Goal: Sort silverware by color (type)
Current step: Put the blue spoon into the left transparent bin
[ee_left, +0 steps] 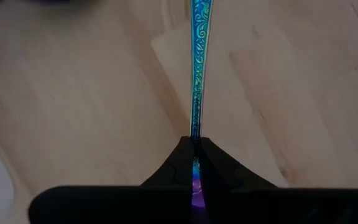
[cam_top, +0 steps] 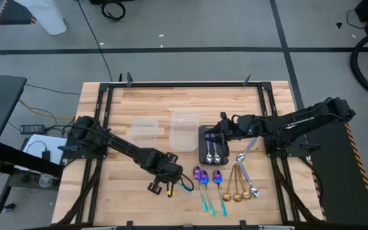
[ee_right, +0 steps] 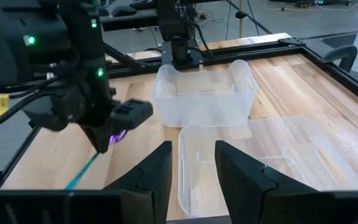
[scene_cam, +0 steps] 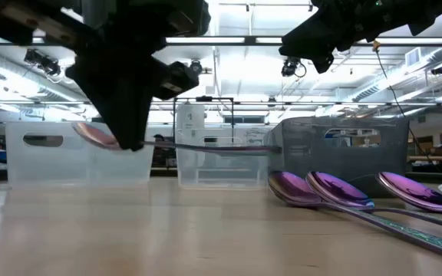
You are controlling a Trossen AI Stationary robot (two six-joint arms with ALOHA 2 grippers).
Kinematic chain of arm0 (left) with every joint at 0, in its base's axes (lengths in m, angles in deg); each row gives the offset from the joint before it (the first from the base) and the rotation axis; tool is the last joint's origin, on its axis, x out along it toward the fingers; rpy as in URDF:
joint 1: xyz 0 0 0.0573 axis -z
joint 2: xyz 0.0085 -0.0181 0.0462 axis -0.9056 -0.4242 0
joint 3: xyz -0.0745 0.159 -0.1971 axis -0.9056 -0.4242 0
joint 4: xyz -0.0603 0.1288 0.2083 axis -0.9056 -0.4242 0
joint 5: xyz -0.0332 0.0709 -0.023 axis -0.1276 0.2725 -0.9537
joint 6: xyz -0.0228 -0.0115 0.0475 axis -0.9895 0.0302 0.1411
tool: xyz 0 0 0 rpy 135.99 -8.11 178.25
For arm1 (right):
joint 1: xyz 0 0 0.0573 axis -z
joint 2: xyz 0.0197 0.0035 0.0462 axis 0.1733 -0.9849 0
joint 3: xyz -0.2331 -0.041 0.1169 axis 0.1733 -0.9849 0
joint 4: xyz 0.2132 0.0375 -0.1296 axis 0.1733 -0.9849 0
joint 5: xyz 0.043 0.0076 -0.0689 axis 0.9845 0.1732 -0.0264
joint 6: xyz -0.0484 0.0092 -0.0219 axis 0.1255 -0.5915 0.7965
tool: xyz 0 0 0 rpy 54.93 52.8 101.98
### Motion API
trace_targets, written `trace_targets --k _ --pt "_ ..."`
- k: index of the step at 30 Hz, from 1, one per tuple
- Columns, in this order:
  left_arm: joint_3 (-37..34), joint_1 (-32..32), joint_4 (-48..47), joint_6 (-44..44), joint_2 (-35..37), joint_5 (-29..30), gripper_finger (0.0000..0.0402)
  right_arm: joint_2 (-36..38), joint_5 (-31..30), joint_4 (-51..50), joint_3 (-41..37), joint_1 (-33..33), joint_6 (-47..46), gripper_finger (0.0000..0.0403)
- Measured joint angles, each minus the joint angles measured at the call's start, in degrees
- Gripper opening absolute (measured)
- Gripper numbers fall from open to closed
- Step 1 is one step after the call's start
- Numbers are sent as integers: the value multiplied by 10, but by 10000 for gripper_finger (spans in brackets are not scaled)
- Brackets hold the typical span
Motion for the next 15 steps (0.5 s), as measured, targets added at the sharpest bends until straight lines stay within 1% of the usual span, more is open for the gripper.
trace_targets --k 6,9,12,15 --pt "0 8 -4 -44 26 4 17 1 -2 -4 0 1 14 132" --pt "-3 13 2 -59 41 21 17 2 -10 -4 0 1 27 132" --pt "-28 20 29 -77 64 41 16 4 -10 -5 0 3 39 132" --pt "-66 20 67 -102 93 48 16 9 -10 -5 0 6 44 132"
